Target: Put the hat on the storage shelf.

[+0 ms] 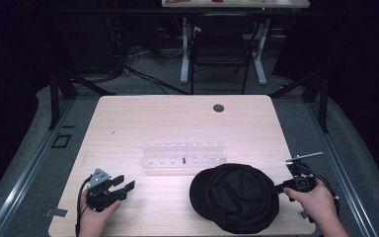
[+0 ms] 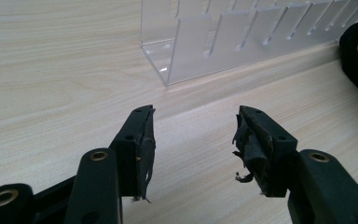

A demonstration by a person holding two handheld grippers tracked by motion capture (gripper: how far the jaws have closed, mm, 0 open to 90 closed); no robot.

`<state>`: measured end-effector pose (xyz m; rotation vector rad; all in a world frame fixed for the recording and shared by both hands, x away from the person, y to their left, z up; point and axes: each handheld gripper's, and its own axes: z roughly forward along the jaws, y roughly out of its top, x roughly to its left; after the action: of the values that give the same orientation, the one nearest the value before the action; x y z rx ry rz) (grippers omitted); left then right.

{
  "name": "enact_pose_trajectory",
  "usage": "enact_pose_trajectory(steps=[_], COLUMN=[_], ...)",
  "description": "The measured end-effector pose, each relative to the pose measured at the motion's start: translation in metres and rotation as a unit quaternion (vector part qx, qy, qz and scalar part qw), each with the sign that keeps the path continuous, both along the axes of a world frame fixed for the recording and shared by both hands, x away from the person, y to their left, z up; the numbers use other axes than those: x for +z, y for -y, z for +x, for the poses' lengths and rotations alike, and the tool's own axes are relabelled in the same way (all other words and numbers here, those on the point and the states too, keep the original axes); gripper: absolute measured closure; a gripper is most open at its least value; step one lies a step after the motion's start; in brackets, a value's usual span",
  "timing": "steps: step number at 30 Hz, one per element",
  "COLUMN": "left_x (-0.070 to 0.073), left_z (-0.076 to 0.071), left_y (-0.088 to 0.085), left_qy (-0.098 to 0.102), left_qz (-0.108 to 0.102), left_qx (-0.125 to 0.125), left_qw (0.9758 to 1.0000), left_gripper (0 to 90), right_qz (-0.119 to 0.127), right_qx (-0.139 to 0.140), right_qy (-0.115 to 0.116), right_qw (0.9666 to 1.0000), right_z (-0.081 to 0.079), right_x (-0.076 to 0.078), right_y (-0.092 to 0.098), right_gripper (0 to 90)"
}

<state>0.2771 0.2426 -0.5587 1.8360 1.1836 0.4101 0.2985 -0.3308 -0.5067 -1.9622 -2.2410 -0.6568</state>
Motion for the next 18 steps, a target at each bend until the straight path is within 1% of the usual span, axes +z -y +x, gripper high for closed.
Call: enact_pose_trajectory(steps=[1, 2, 4, 5, 6, 7, 8, 12, 13, 14, 17, 18], left_x=[0.0, 0.0, 0.0, 0.0, 0.0, 0.0, 0.0, 0.0, 0.0, 0.0, 0.0, 0.0], left_z=[0.0, 0.0, 0.0, 0.0, 0.0, 0.0, 0.0, 0.0, 0.0, 0.0, 0.0, 0.0], left_y=[0.0, 0.0, 0.0, 0.0, 0.0, 0.0, 0.0, 0.0, 0.0, 0.0, 0.0, 0.0], left_qy=[0.001, 0.001, 0.001, 0.0, 0.0, 0.0, 0.001, 0.001, 0.0, 0.0, 0.001, 0.001], left_qz=[0.0, 0.0, 0.0, 0.0, 0.0, 0.0, -0.001, 0.0, 0.0, 0.0, 0.0, 0.0], left_qx=[0.0, 0.0, 0.0, 0.0, 0.0, 0.0, 0.001, 0.0, 0.0, 0.0, 0.0, 0.0], left_qw=[1.0, 1.0, 1.0, 1.0, 1.0, 1.0, 1.0, 1.0, 1.0, 1.0, 1.0, 1.0], left_gripper=[47.2, 47.2, 47.1, 47.2, 47.1, 47.2, 47.1, 47.2, 47.1, 47.1, 47.1, 47.1], right_qz=[-0.005, -0.007, -0.011, -0.007, -0.014, -0.005, -0.011, -0.006, -0.011, -0.011, -0.001, -0.001], right_qx=[0.006, 0.005, 0.012, 0.004, 0.018, 0.003, 0.018, 0.016, 0.022, 0.022, 0.025, 0.024], right_qy=[-0.008, -0.01, -0.02, -0.019, -0.031, -0.022, -0.035, -0.041, -0.051, -0.051, -0.065, -0.068], right_qw=[0.9999, 0.9999, 0.9997, 0.9998, 0.9992, 0.9998, 0.9991, 0.999, 0.9984, 0.9984, 0.9975, 0.9974], right_z=[0.002, 0.003, 0.006, 0.007, 0.009, 0.009, 0.011, 0.014, 0.016, 0.016, 0.018, 0.019], right_x=[0.0, 0.0, 0.001, 0.0, 0.001, -0.002, 0.0, -0.003, -0.003, -0.003, -0.005, -0.005], right_y=[-0.001, -0.001, -0.002, -0.004, -0.003, -0.004, -0.003, -0.004, -0.003, -0.003, -0.001, -0.001], right_gripper=[81.5, 81.1, 80.3, 80.3, 80.1, 80.1, 80.1, 80.7, 81.0, 81.0, 80.5, 80.4])
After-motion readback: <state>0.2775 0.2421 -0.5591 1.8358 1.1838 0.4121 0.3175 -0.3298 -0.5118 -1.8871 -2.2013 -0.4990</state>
